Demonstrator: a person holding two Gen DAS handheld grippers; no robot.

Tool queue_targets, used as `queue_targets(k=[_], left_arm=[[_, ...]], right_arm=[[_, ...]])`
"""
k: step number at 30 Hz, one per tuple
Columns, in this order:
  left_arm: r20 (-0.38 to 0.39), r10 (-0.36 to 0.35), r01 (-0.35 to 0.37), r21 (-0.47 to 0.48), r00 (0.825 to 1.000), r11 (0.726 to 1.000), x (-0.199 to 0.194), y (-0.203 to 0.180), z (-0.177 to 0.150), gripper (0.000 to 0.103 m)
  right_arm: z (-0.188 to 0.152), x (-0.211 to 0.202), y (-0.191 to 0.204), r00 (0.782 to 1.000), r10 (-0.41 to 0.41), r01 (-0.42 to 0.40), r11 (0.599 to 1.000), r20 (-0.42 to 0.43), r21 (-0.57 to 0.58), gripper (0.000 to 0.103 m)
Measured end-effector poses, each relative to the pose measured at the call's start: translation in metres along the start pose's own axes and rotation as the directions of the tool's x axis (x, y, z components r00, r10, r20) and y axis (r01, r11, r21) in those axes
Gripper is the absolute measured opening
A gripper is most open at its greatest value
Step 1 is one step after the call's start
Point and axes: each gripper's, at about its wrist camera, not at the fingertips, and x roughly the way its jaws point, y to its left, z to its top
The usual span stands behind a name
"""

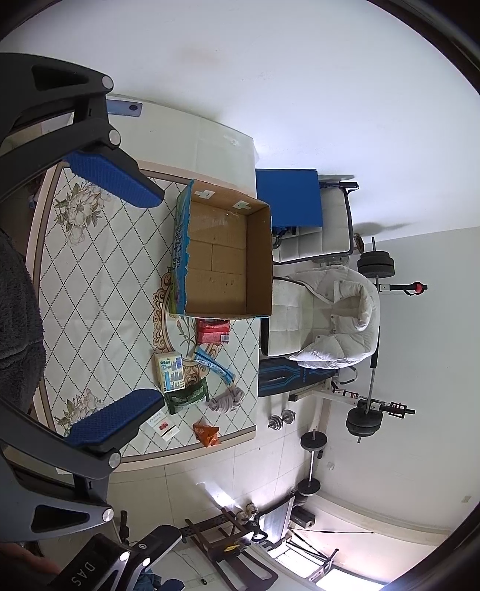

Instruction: Organize soft objects

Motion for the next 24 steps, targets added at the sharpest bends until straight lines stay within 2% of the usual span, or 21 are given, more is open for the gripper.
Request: queue_targets(k=[24], left_arm=[[0.032, 0.007, -0.007, -0.007, 0.999, 1.000, -0.0049, 0.0029, 0.0016, 0.101]], right_arm=[[-0.0003, -0.0008, 0.0059, 1.000, 0.009, -0.009, 1.000, 0.004, -0.015, 0.103]])
